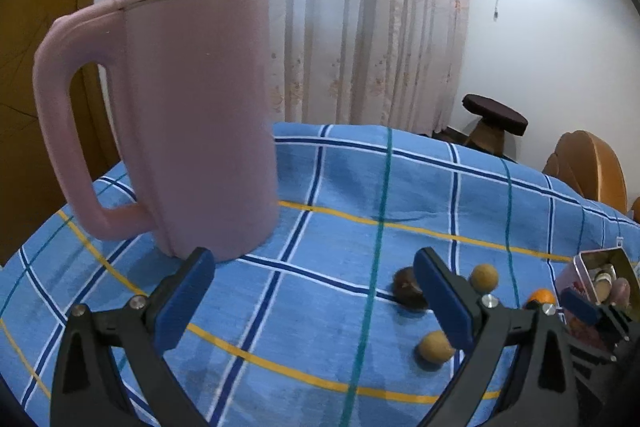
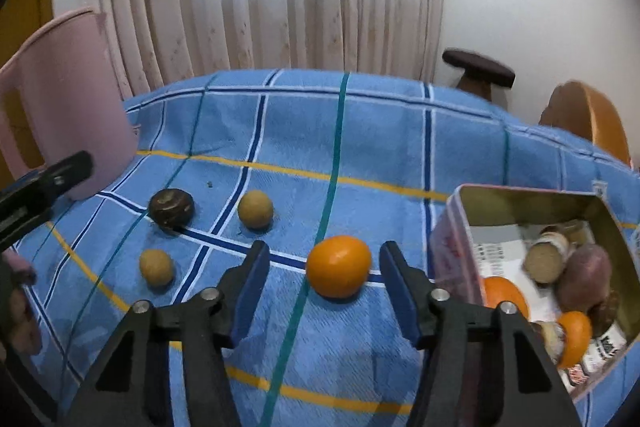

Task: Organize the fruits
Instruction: 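Close the right gripper around another orange on the table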

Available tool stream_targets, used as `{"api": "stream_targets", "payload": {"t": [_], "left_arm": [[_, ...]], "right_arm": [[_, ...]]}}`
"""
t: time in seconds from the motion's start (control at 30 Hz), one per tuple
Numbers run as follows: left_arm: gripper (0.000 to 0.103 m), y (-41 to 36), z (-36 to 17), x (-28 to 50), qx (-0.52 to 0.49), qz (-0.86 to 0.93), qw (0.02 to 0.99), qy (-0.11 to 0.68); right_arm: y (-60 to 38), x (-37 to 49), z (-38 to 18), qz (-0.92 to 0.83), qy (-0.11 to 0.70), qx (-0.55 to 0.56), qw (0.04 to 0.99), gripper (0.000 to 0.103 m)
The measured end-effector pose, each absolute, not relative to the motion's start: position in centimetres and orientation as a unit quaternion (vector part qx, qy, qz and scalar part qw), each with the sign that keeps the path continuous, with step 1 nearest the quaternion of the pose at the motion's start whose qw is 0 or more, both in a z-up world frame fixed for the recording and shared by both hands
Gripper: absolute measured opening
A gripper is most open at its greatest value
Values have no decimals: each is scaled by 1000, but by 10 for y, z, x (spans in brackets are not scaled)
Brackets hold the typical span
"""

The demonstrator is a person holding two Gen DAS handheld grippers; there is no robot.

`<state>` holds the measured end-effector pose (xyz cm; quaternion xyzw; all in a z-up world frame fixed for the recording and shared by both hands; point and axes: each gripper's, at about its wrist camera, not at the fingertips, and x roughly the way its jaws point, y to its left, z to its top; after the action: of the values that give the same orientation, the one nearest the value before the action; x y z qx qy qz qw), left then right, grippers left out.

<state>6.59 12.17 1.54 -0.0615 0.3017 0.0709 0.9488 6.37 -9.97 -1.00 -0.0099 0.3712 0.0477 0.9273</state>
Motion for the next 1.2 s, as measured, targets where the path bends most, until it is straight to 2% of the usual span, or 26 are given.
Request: {"api": "stream_targets", "payload": {"t": [0.27,0.33,0.37,0.43,0.6,0.83,0.97,1.07,1.1,1.13,1.2], "left_arm": [[102,120,15,66,-64,58,946,311],[102,119,14,65,-61,57,946,312],[102,120,14,65,-61,57,946,314],[102,121,12,66,-63,55,944,319],[100,115,9,68,-59,30,941,331],[83,74,-3,66,-9,-72,930,362],[79,51,-14,68,27,-89,921,377],[62,40,-28,75,47,-94,909,403],[52,39,-31,80,47,-95,904,414],[49,40,-34,83,42,-95,899,425],[48,42,-33,83,39,-93,900,423]], "right_arm": [[-91,93,-28,40,435,-16,899,56],[-91,95,-27,37,430,-17,902,56],[-91,95,-27,38,430,-15,902,54],[-91,92,-28,40,428,-18,903,38],[-93,71,-27,69,416,6,907,38],[-104,16,-7,81,354,1,932,38],[-106,1,-2,88,346,3,934,38],[-105,-1,-3,96,349,5,932,38],[-105,-1,-3,99,349,4,932,38],[-104,0,-3,100,349,3,932,38],[-104,-1,-2,102,350,2,931,38]]}}
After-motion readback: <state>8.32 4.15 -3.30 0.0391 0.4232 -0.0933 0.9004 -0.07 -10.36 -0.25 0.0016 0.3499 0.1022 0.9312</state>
